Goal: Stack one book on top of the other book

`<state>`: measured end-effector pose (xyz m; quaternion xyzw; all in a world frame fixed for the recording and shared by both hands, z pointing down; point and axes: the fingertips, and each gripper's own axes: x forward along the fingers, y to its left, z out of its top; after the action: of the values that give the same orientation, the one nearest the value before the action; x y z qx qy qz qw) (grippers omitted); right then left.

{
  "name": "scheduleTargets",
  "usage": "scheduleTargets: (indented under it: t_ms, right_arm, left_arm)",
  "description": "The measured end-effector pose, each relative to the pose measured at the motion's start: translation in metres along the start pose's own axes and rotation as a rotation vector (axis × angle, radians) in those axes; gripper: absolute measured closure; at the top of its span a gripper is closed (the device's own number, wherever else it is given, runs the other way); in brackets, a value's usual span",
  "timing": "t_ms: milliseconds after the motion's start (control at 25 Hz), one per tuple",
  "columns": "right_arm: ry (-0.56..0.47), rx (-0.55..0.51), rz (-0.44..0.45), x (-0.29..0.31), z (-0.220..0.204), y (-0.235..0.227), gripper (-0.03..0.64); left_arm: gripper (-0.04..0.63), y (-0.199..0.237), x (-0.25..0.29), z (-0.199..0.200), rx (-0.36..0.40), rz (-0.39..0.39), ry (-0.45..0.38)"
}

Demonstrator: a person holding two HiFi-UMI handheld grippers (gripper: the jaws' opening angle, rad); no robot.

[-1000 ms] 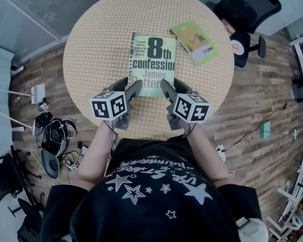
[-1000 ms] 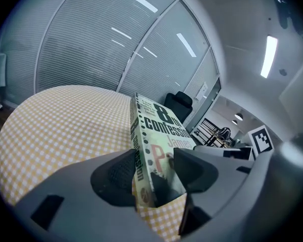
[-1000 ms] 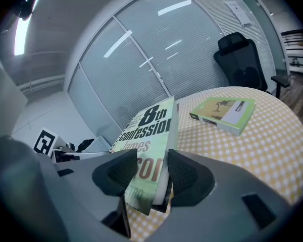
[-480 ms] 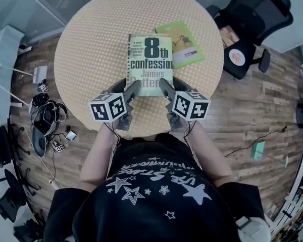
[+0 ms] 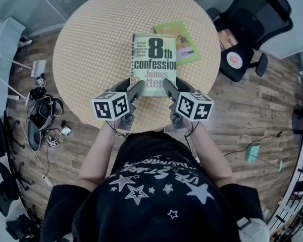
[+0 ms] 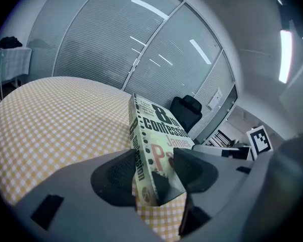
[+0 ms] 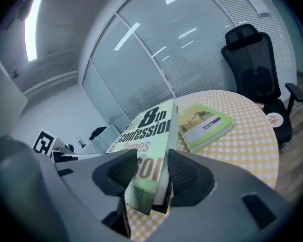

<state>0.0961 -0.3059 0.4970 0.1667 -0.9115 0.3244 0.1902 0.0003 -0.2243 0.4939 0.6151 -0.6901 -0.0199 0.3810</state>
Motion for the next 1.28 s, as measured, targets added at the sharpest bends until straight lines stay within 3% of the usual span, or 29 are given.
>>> scheduleTargets:
  t_ms: [160,360,920,1280]
  right_arm:
    - [0.007,-0.006,-0.030,-0.005,-0.001,-0.007,0.420]
    - [0.008,-0.025,-0.009,-0.003,0.023,-0.032,0.420]
    - [0.165,-0.137,0.193,0.031,0.093,-0.137,0.420]
    - [0.235,-0.152,0.208,0.065,0.100,-0.186,0.422]
  left_arm:
    - [0.360,-0.005,0.007,-0.004,-0.010,-0.034,0.016]
    - [0.360,-0.019,0.031,0.009,-0.005,-0.014,-0.010]
    - [0.360,-0.057,0.135,0.030,-0.124,0.182,-0.107]
    - [0.360,-0.049,0.189,0.029,-0.157,0.259,-0.066]
